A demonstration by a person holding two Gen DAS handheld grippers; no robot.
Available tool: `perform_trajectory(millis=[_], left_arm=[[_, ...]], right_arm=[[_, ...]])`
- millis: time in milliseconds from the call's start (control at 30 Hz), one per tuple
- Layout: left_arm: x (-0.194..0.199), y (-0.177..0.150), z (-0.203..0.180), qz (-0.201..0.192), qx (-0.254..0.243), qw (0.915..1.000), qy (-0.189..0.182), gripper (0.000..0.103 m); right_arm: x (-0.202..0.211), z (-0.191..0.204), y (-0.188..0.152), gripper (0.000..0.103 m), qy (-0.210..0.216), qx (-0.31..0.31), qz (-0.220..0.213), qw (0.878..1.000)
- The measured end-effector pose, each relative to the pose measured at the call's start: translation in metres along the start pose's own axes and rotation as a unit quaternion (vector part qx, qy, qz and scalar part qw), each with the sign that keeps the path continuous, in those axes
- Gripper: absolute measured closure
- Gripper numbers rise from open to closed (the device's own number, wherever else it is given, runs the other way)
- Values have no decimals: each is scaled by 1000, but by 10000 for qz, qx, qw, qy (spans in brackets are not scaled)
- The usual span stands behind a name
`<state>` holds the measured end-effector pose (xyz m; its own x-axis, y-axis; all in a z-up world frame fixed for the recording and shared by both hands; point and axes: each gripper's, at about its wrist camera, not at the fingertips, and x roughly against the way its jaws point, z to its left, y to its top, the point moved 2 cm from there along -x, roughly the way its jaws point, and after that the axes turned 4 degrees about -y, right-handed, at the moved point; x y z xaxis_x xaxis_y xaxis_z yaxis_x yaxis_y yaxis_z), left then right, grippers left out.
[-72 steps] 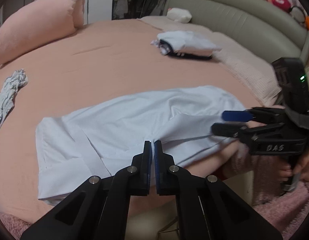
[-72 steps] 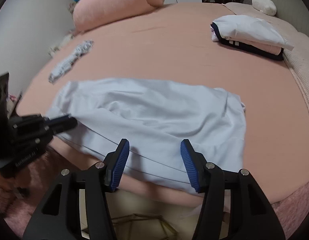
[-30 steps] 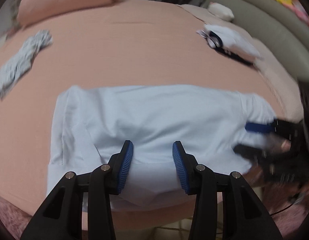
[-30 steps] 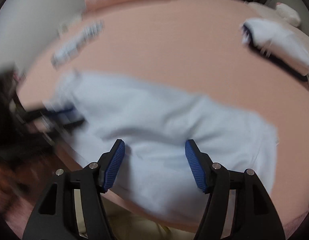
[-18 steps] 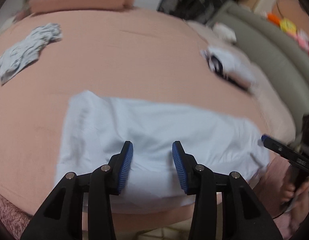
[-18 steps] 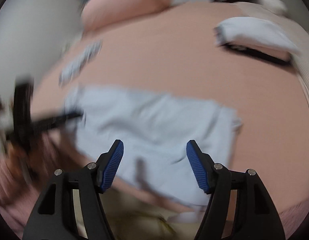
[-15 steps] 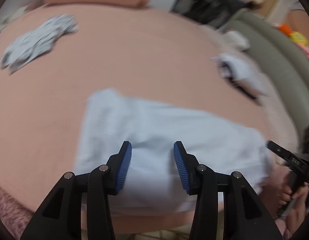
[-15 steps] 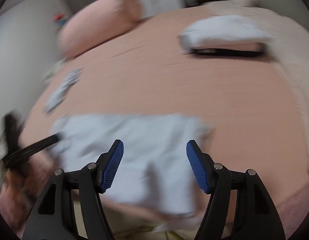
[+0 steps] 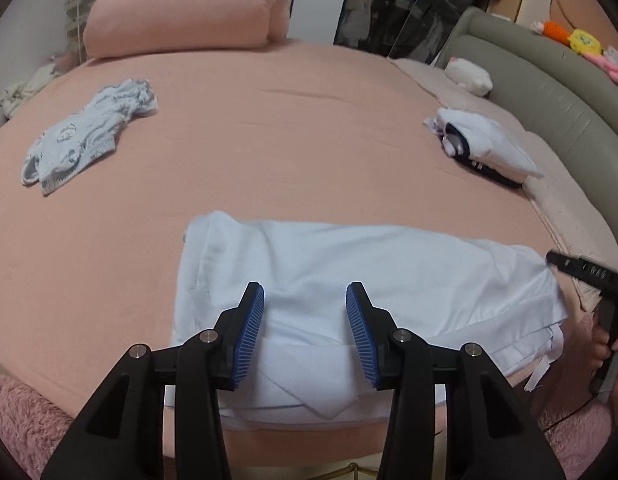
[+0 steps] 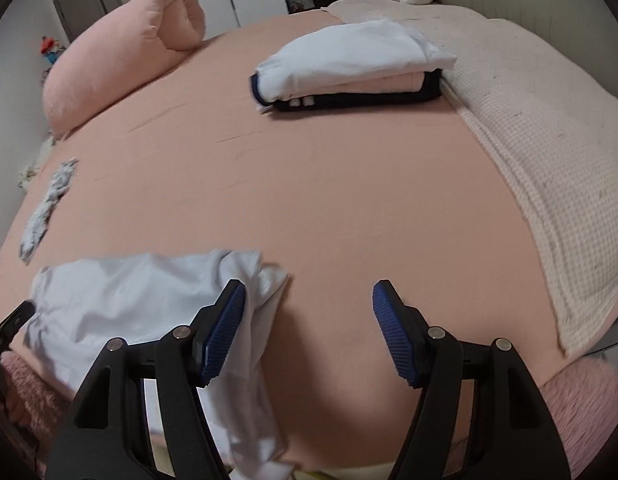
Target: Fold clothes
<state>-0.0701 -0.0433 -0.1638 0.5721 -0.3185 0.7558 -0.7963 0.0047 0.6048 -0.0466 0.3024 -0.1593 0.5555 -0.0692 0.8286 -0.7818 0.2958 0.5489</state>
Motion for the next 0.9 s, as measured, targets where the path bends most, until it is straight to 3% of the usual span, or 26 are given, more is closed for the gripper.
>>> perform_trajectory(millis=[167,300,367,433,567,733,800,900], left_arm=[[-20,-2,22,506,326,9978,266,58],[-20,0,30,527,332,9976,308,57],[-18,-1,33,539,386,9975,255,57],[-17,-2,36,535,436,9974,206,57],[-5,1,41,296,598,9977,127,56],[8,9,43,-68,695,9973,-231,54],[-3,18,41,30,639,9972,-388,54],[-23,35,38,125,367,9991,-168,54]], right_arm=[[-4,-5,1,36,583,-314,91,9978],[-23,1,-20,36,338,57,707,9969],[-21,0,-28,35,146,260,756,9967],[-16,-2,-32,24,-33,381,821,9959],[-9,-6,-32,24,-28,296,741,9968],[7,-1,-2,26,456,-43,70,9989],[-6,8,11,26,448,66,138,9989],[-38,19,9,30,88,515,531,9972]])
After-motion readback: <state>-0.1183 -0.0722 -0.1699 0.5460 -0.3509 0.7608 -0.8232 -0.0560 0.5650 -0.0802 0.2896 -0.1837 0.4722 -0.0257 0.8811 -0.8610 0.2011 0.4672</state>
